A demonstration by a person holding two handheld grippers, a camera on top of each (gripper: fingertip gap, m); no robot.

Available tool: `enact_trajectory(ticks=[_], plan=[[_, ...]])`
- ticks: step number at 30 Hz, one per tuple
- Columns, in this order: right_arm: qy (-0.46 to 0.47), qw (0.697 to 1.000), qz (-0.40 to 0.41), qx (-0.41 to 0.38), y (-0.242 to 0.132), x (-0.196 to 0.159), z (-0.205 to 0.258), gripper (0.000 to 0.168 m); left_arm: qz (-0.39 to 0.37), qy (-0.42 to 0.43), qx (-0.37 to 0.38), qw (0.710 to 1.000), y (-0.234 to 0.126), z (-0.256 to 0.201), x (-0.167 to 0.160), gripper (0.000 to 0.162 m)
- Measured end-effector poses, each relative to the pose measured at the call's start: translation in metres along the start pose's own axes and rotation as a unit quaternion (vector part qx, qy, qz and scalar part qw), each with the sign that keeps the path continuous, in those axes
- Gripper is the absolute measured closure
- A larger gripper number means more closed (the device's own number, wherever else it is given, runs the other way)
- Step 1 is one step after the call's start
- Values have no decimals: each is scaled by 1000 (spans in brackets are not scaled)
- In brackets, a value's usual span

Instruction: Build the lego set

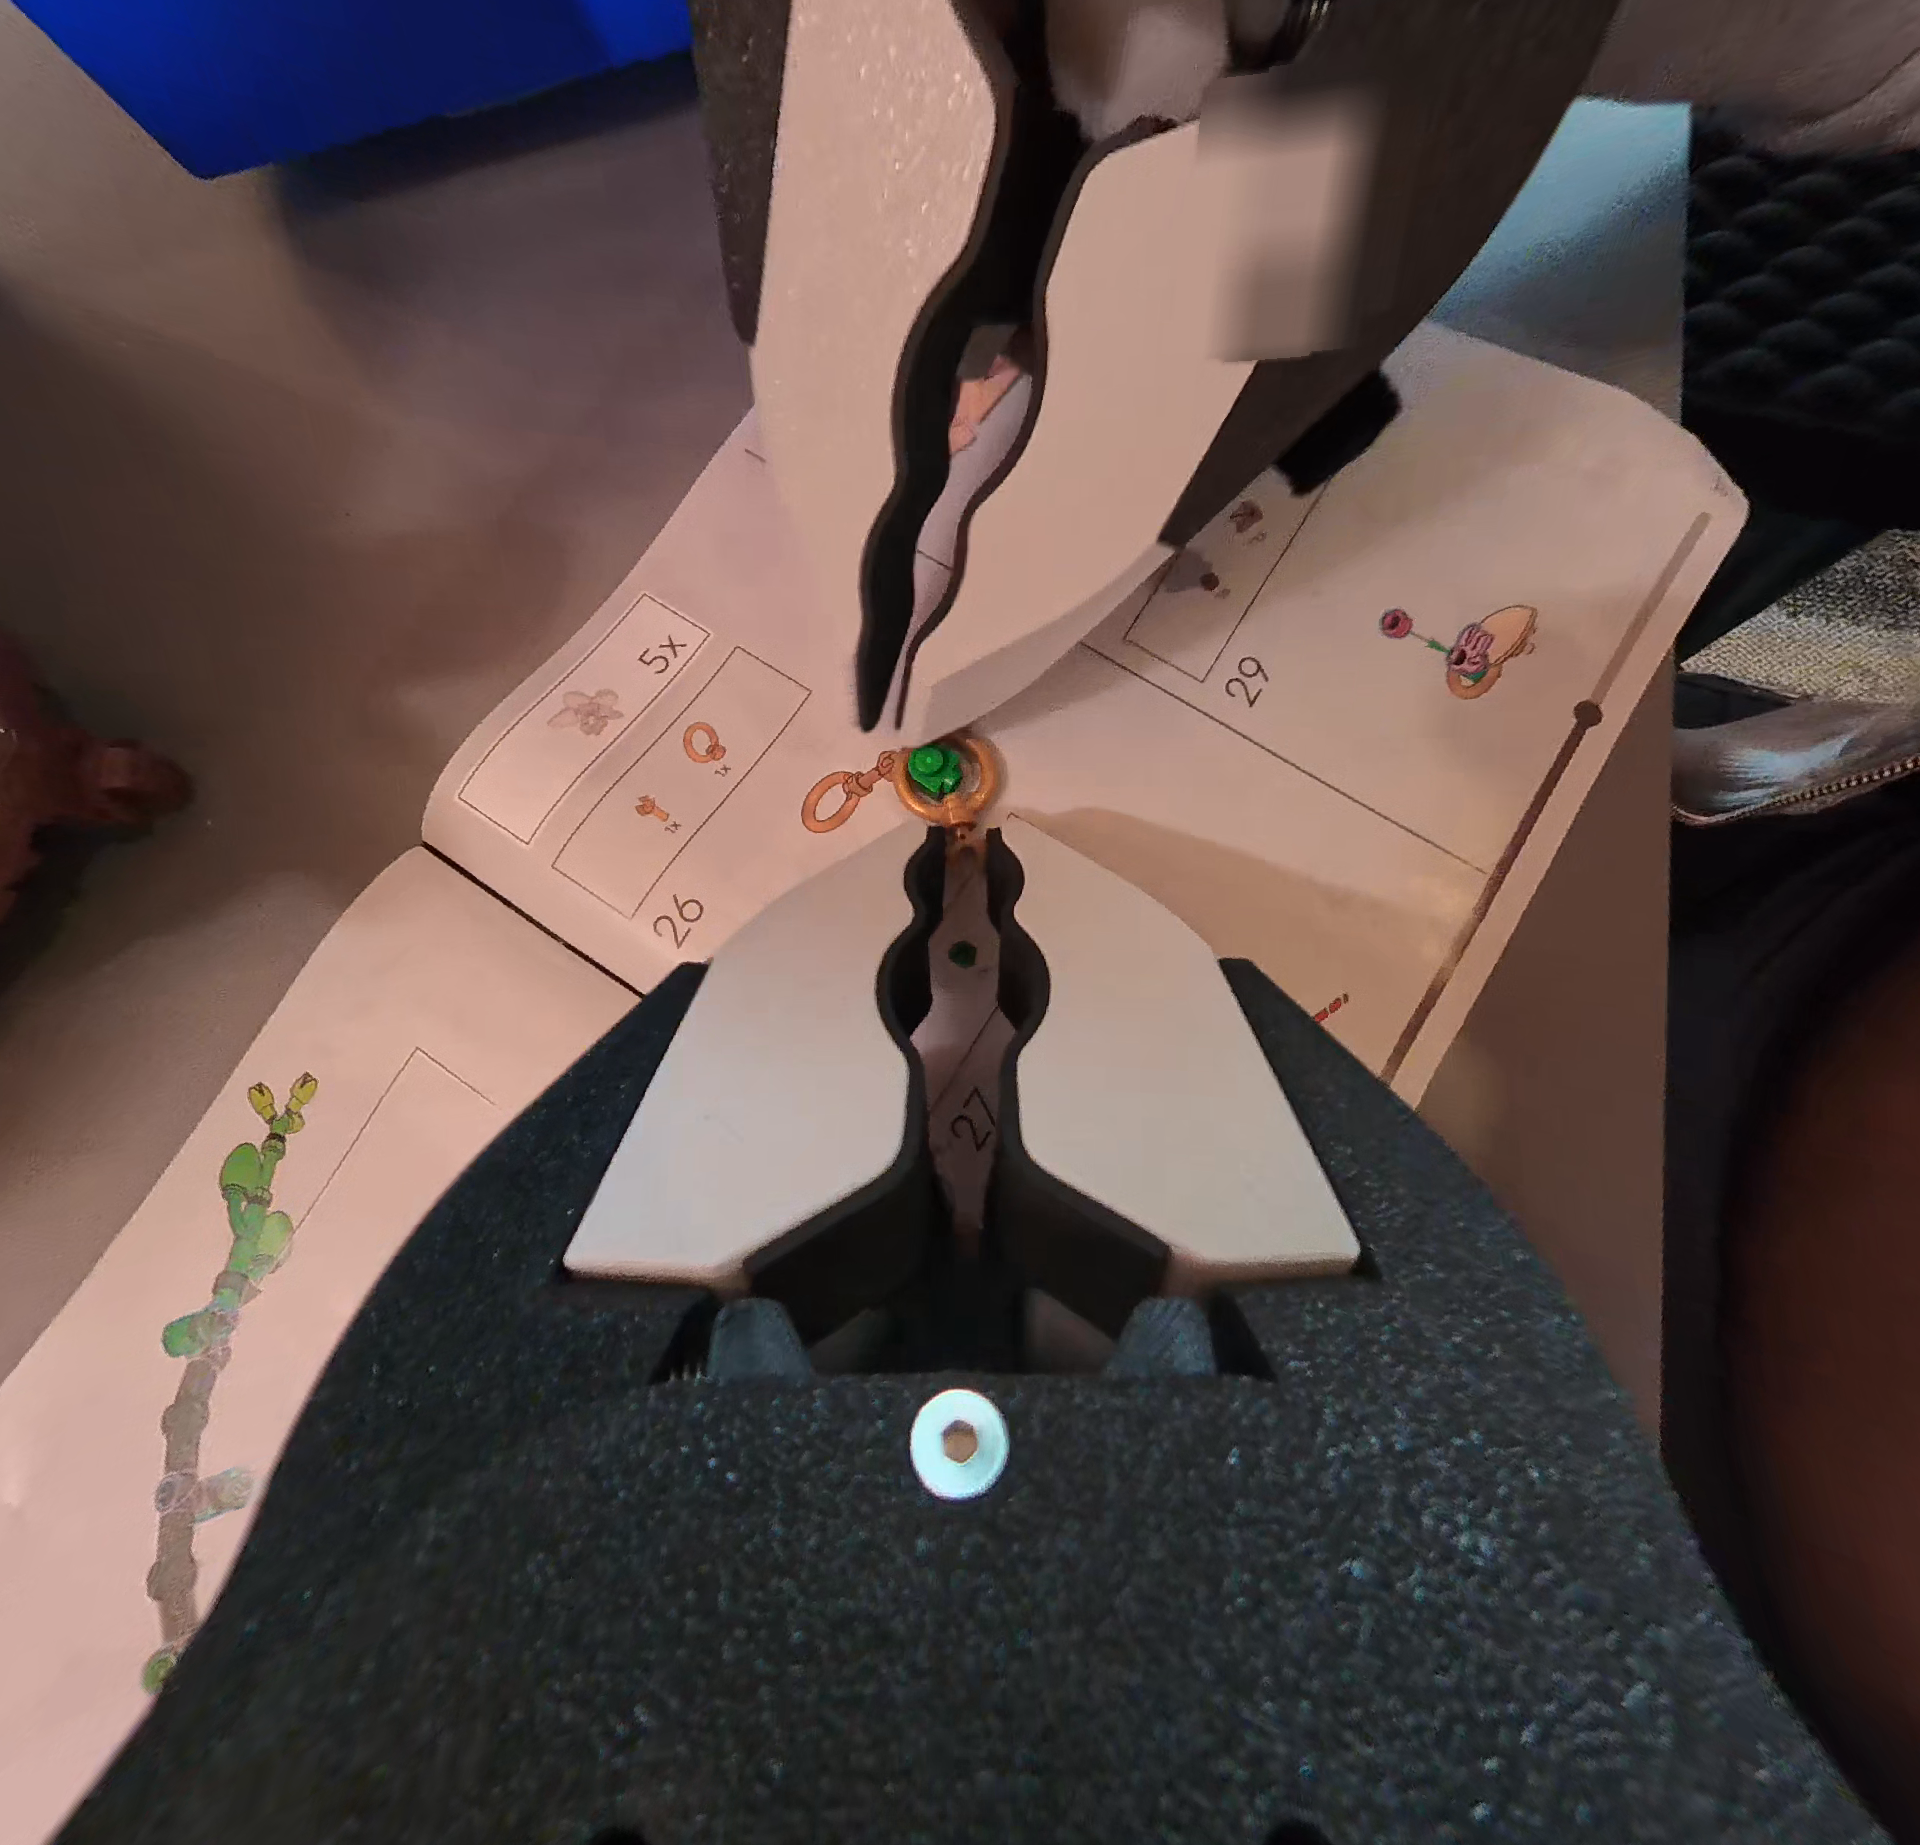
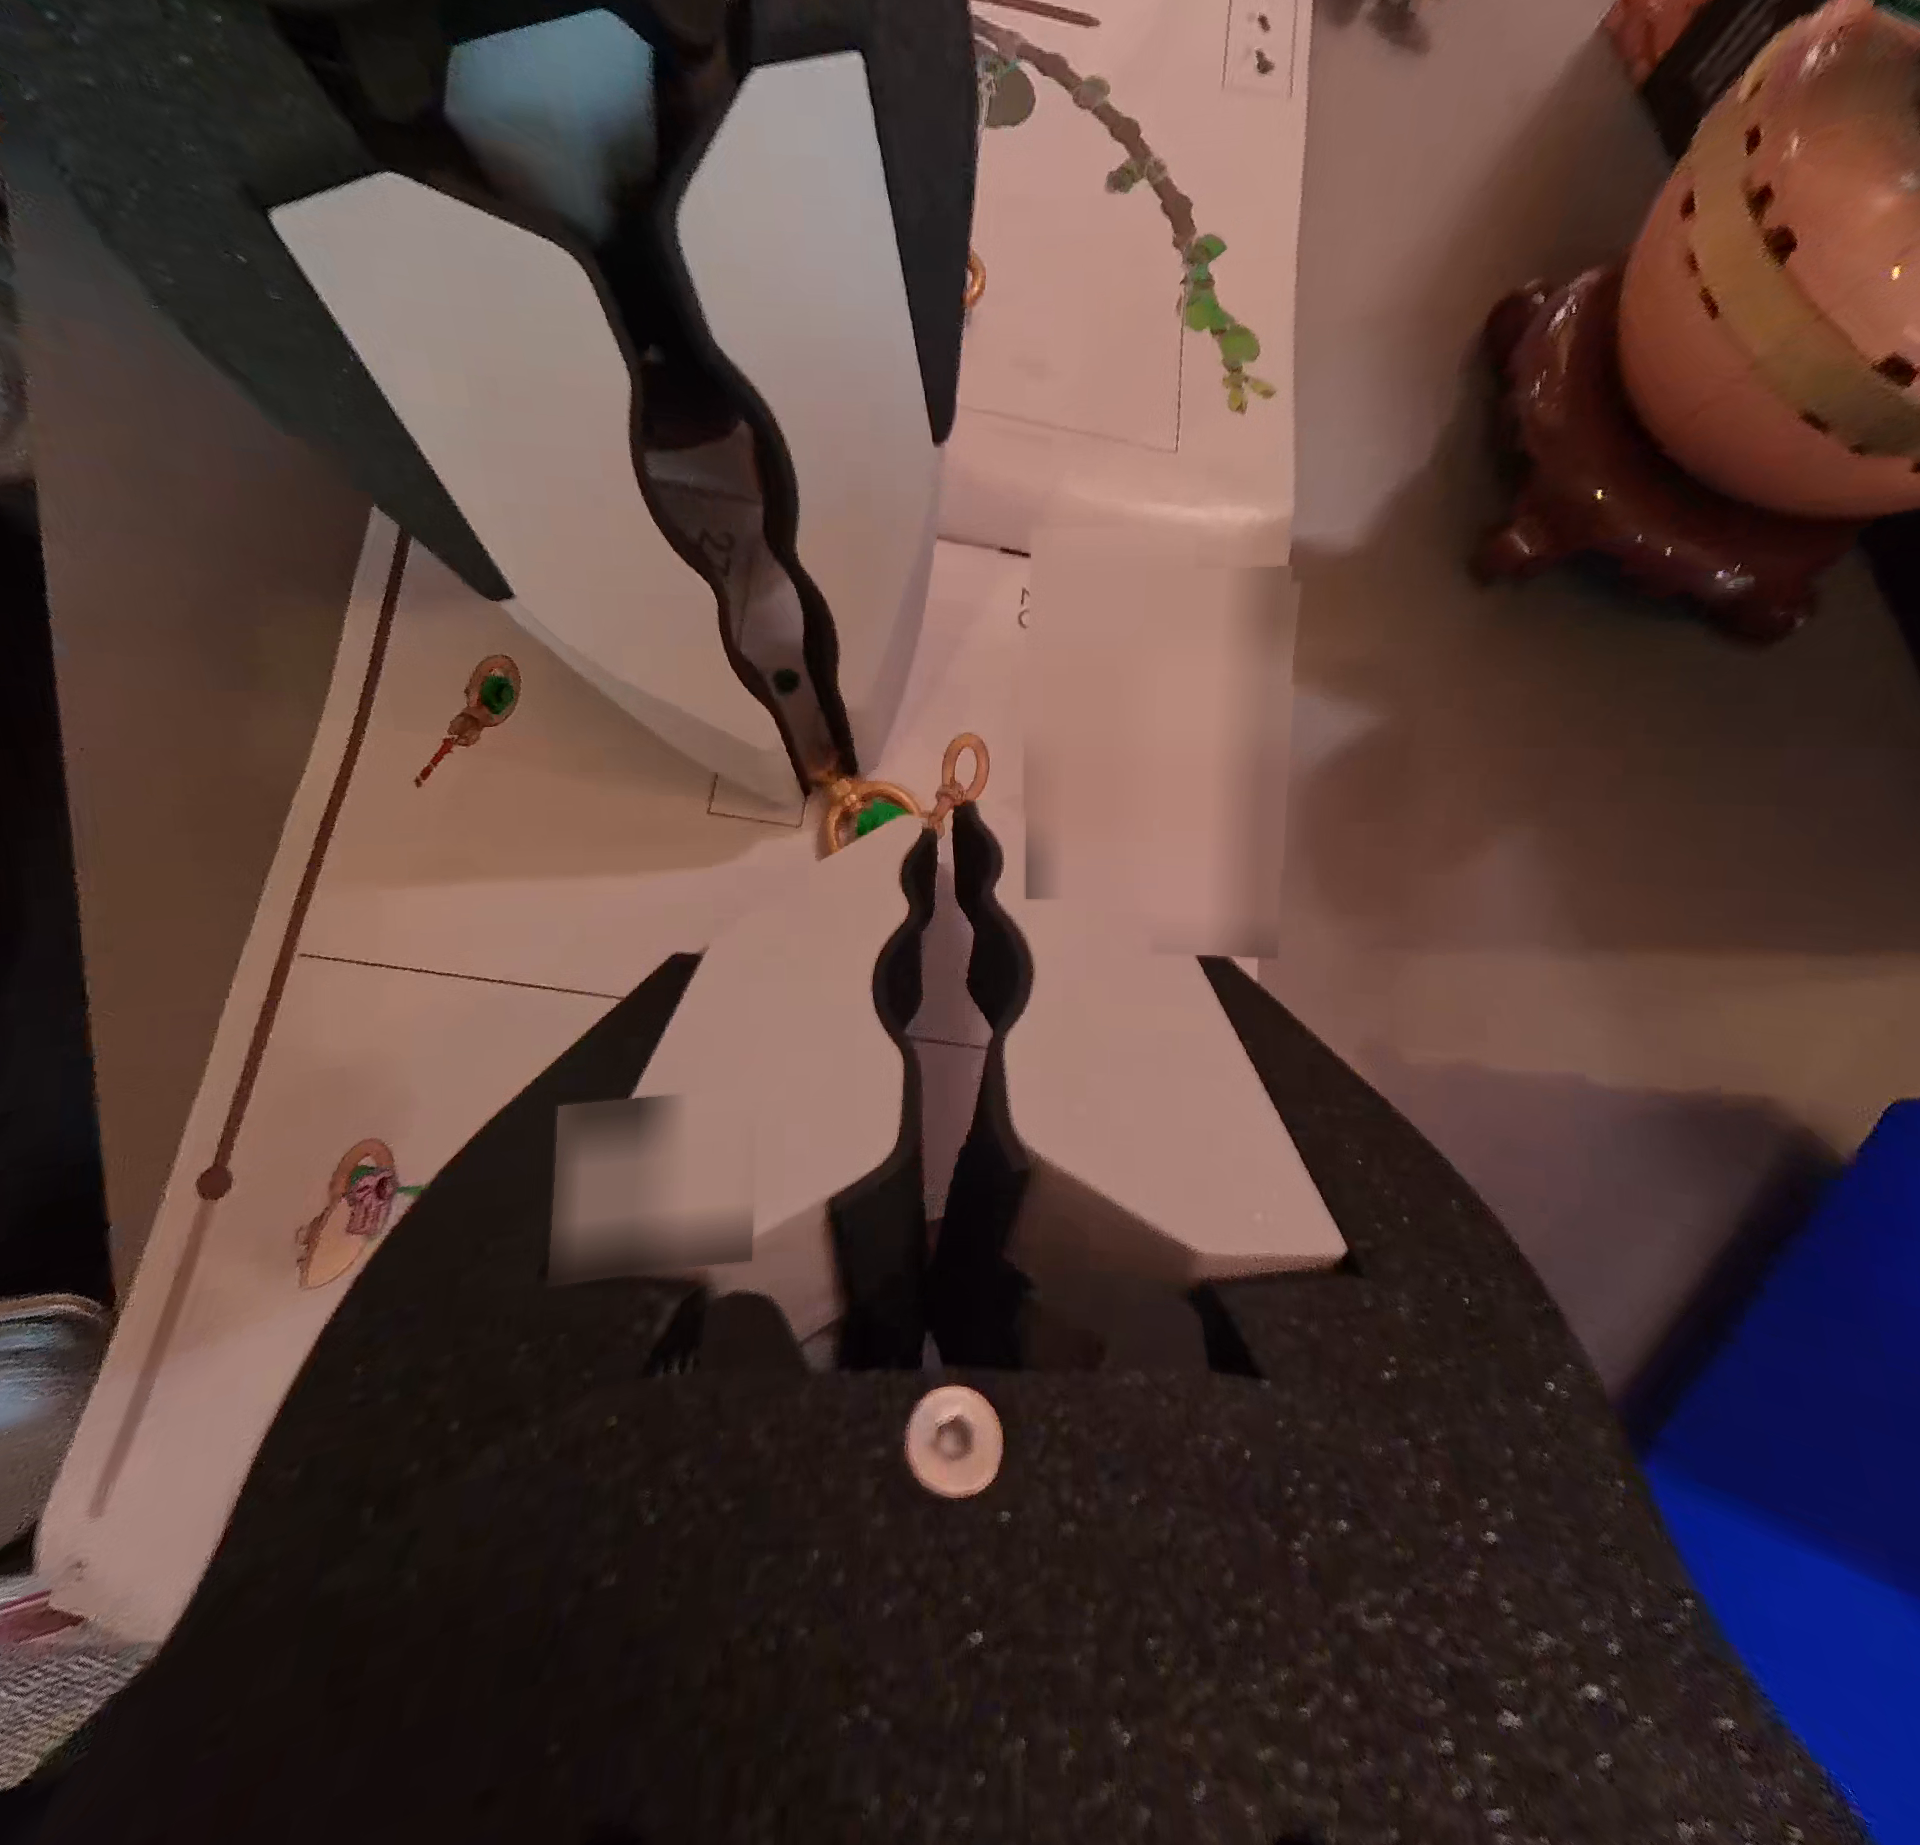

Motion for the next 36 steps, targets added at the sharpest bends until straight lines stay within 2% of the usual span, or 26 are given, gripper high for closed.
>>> enact_trajectory(ticks=[4, 10, 16, 19, 21, 22, 24, 26, 29, 32, 36], plan=[[12, 1000, 15, 5, 2, 0, 0, 165, -3, -4, -3, 1000, 0, 1, 0, 155], [81, 996, 40, -14, -6, -4, 14, 165, -1, 10, -6, 1000, 2, 1, 3, 155], [108, 993, 44, -8, -9, -5, 25, 165, -1, 68, -31, 997, 5, 1, 6, 155], [29, 999, 40, -6, -17, -2, 23, 165, 13, 94, -60, 994, 2, 2, 4, 155], [-75, 997, 30, 2, -24, 5, 18, 163, 20, 118, -80, 990, 0, -1, 2, 155], [-133, 991, 26, 12, -26, 11, 16, 156, 22, 130, -88, 987, -1, -2, 1, 155], [-234, 971, 25, 53, -25, 26, 14, 147, 20, 150, -103, 983, -1, -2, 1, 155], [-309, 944, 50, 107, -21, 33, 13, 150, 20, 156, -120, 980, 0, -1, 1, 155], [-403, 884, 134, 193, -14, 25, 9, 160, 21, 153, -135, 979, 1, 0, 2, 155], [-464, 842, 147, 233, -8, 25, 7, 156, 11, 152, -135, 979, 1, 0, 1, 155], [-494, 822, 119, 258, -1, 33, 5, 153, 0, 149, -128, 981, 0, 0, 0, 155]])
Point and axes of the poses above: each gripper's, where its closed fingertips meet, y out along the fingers, x out of its top, z = x × y across the jaws, the point moved 4 cm from there along -y, back along the fingers, and after that the axes turned 9 degrees about -y, right-handed, at the moved point
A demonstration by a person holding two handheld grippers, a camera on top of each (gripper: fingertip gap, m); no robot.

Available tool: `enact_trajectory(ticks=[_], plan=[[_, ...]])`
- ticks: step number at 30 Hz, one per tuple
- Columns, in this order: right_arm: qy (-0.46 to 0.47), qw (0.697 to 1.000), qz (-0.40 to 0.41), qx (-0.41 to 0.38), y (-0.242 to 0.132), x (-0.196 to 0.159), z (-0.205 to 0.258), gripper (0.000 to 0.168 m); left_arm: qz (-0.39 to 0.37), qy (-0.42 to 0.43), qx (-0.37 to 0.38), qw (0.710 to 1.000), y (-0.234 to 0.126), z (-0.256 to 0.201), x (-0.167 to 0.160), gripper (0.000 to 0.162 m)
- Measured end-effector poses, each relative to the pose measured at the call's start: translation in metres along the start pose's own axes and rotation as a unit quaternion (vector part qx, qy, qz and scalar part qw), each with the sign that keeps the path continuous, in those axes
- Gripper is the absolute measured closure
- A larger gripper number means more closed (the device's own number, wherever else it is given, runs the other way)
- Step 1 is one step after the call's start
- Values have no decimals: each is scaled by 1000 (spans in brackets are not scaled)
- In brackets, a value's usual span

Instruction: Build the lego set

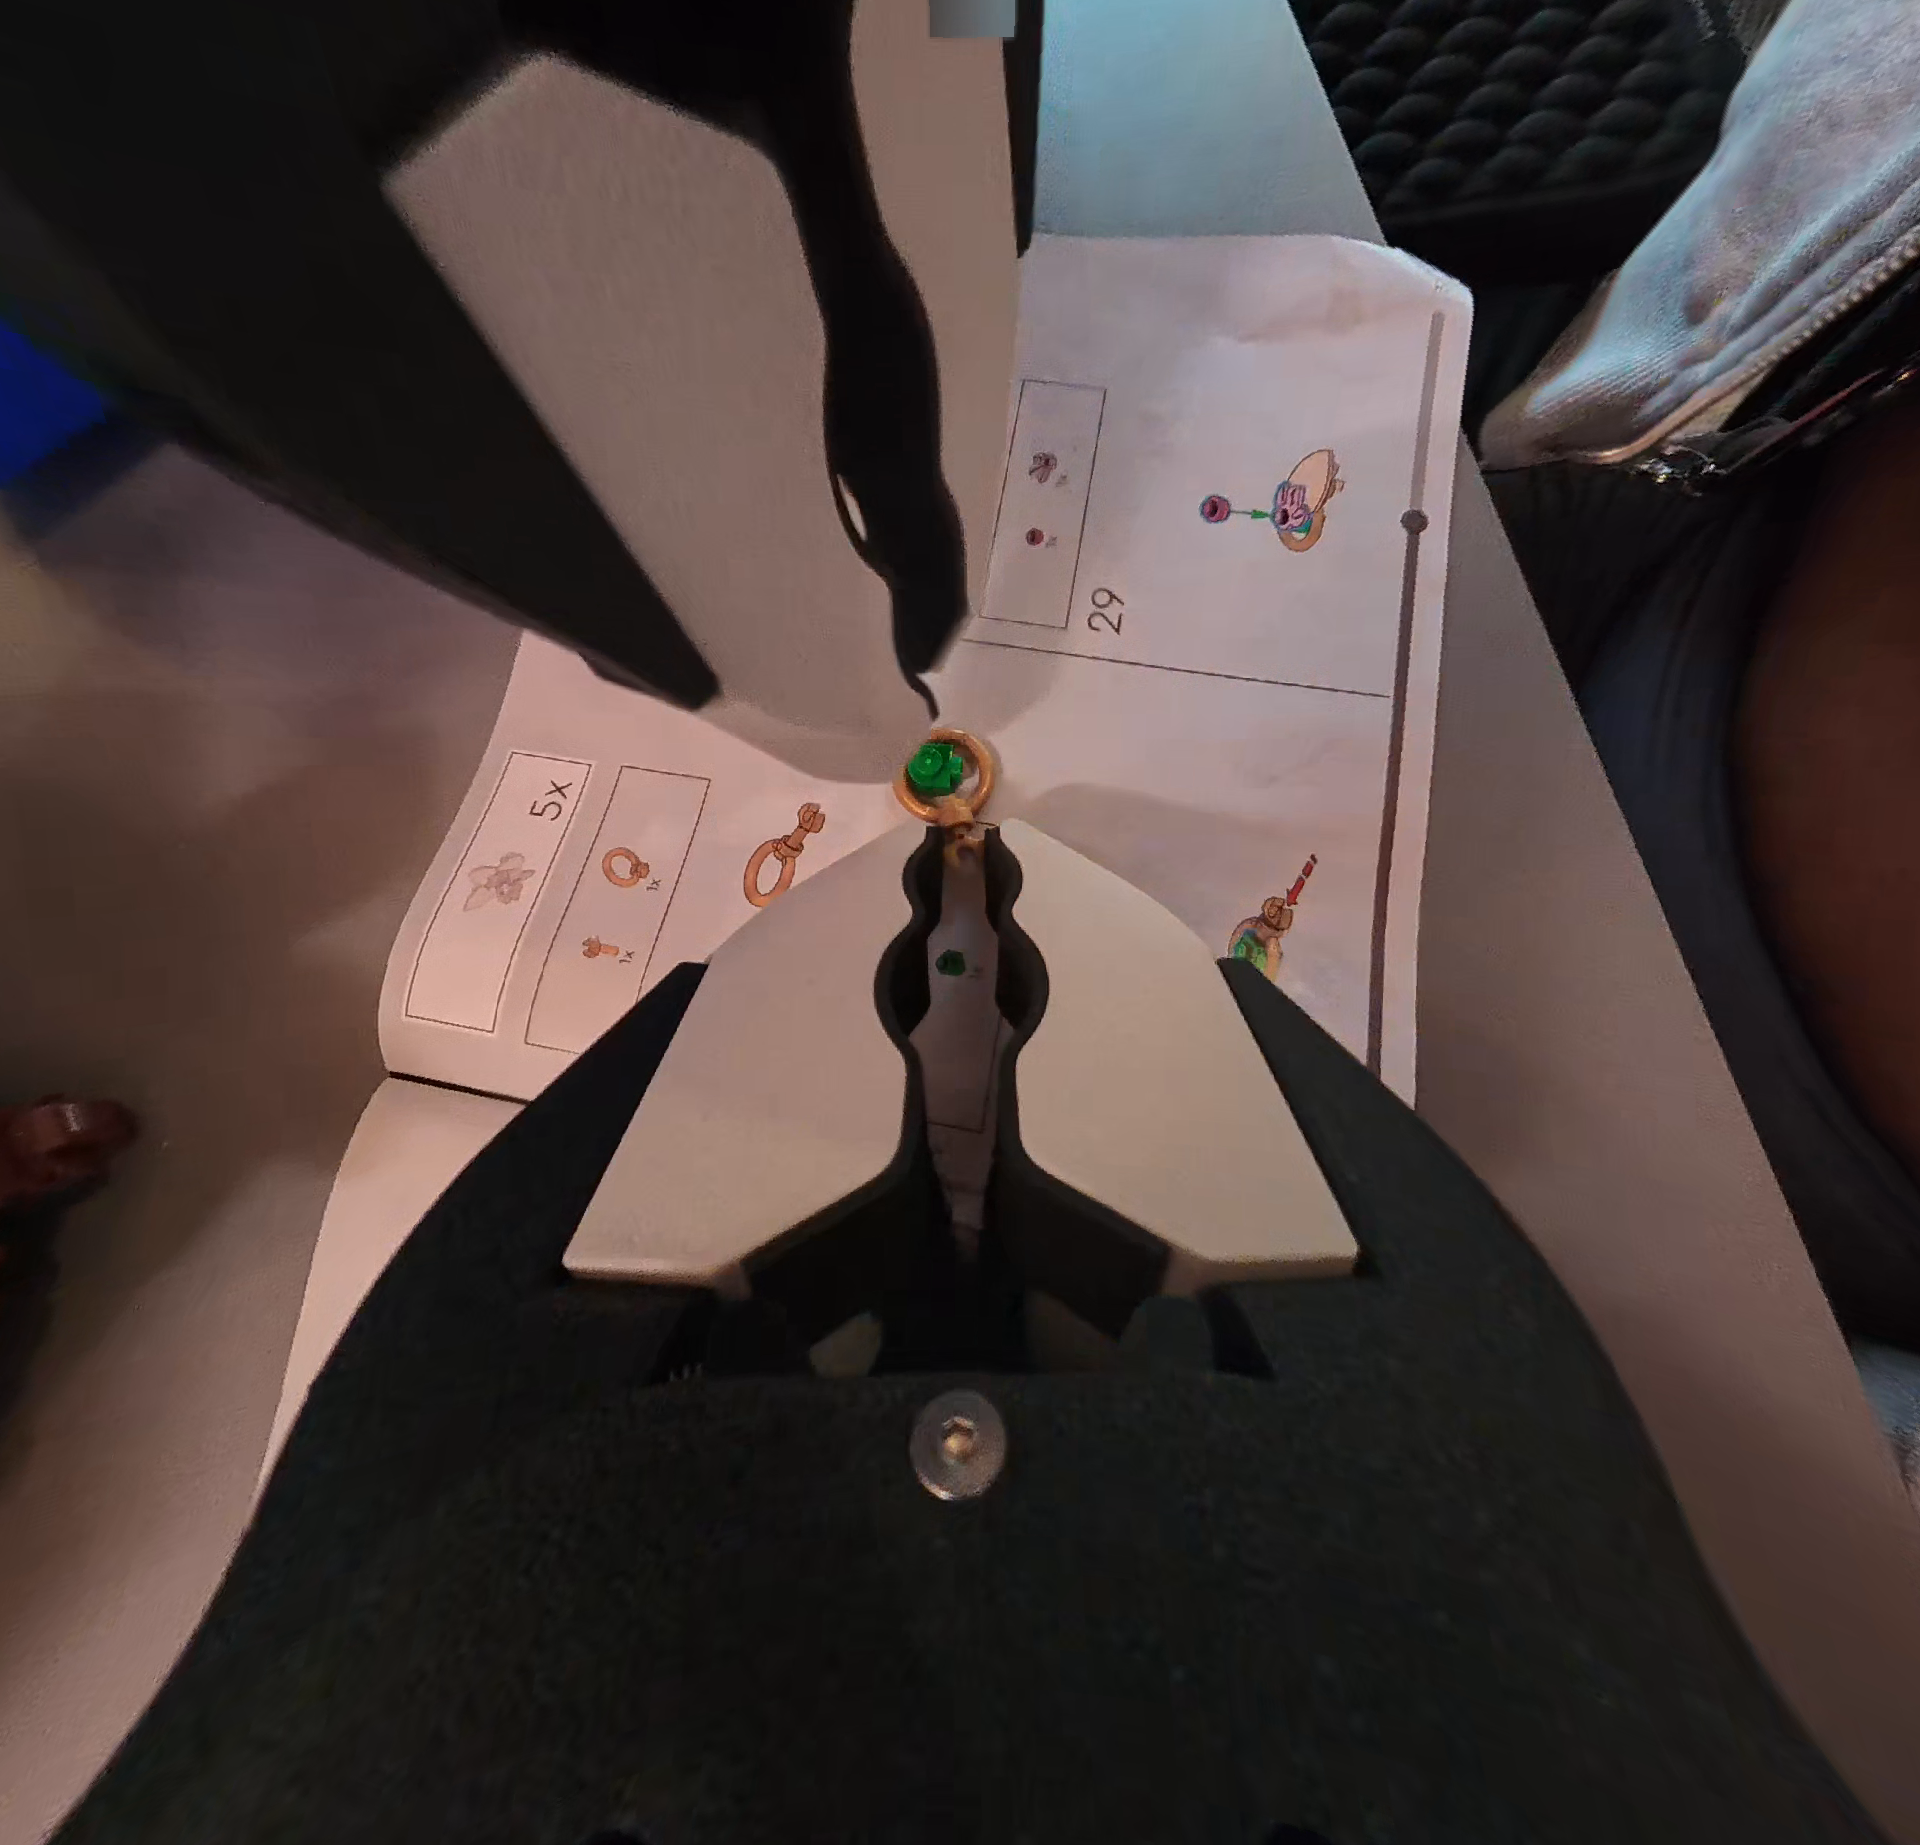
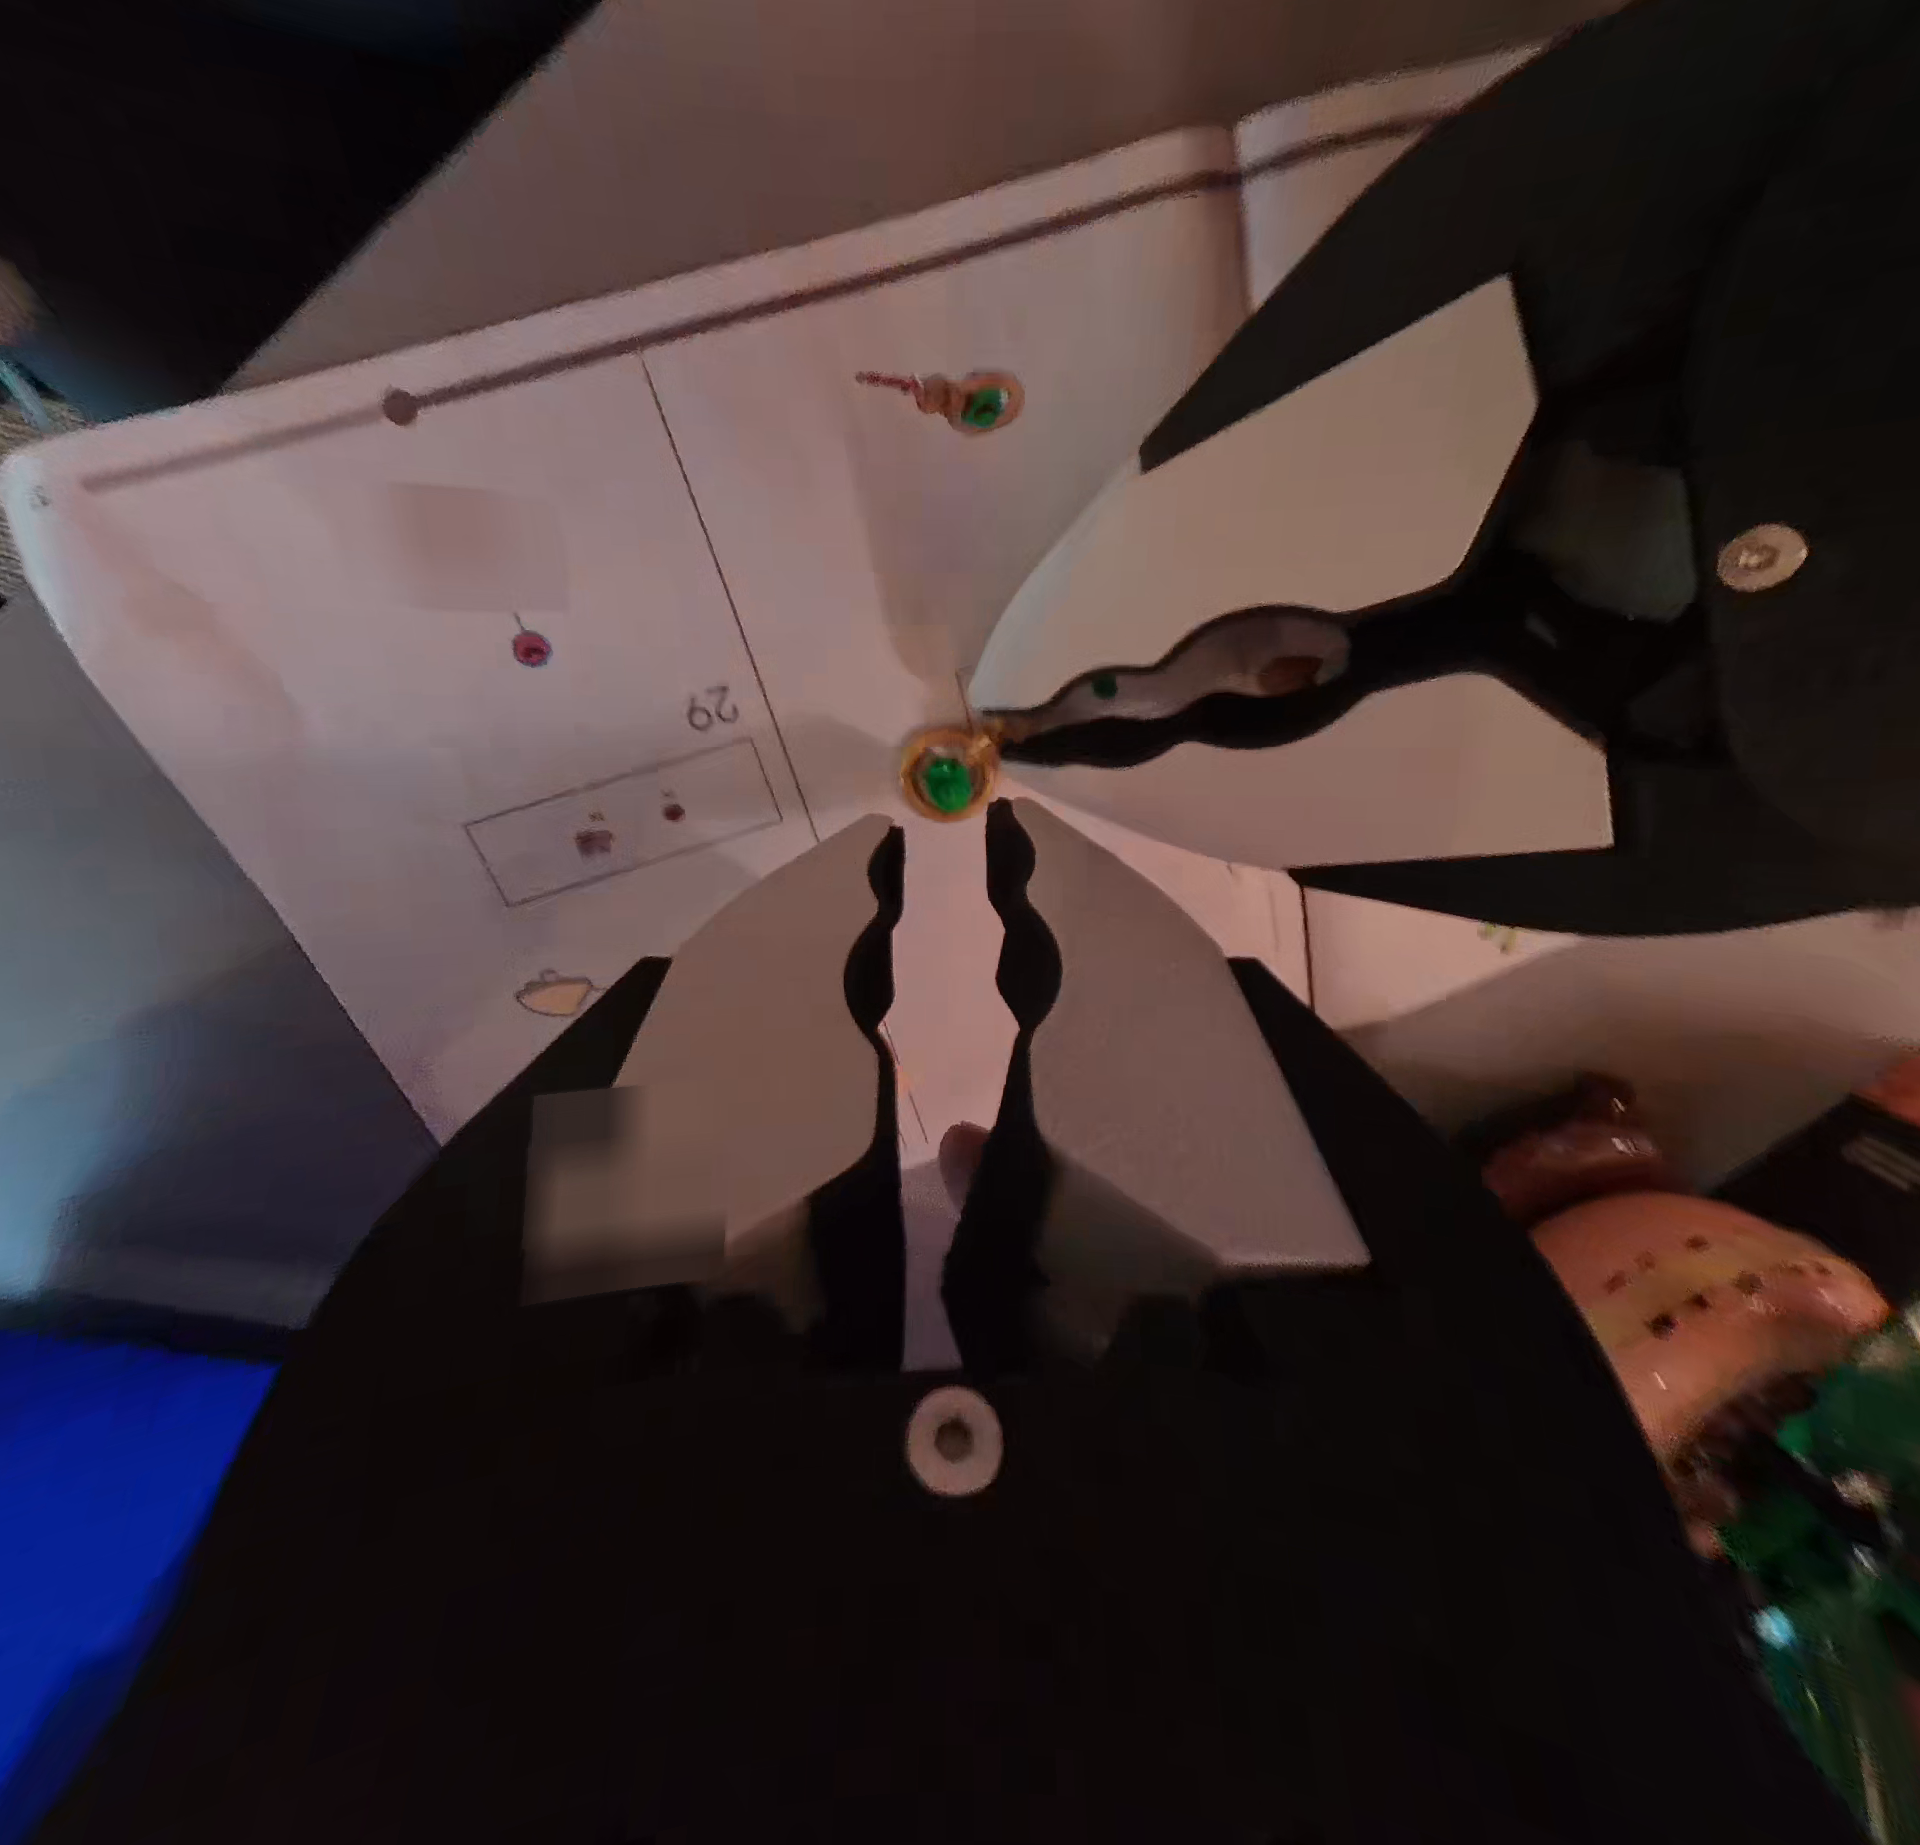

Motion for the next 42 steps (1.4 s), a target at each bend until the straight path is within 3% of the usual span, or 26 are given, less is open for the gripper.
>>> enact_trajectory(ticks=[15, 20, 28, 42], plan=[[18, 998, -48, 48, 14, -2, -2, 159, -16, 0, 9, 1000, 0, 1, -1, 155], [160, 985, -59, 17, 14, -4, -3, 161, -27, -24, 25, 999, -1, -1, -2, 155], [354, 934, -47, -27, 13, -2, 3, 161, -32, -64, 56, 996, -2, -4, -2, 155], [484, 869, -68, -70, 13, 0, 6, 162, -40, -131, 94, 986, -2, -9, 0, 155]])
Point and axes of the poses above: each gripper's, where its closed fingertips meet, y out along the fingers, x out of its top, z = x × y across the jaws, the point moved 4 cm from there along -y, back along the fingers, and after that the axes turned 9 degrees about -y, right-handed, at the moved point
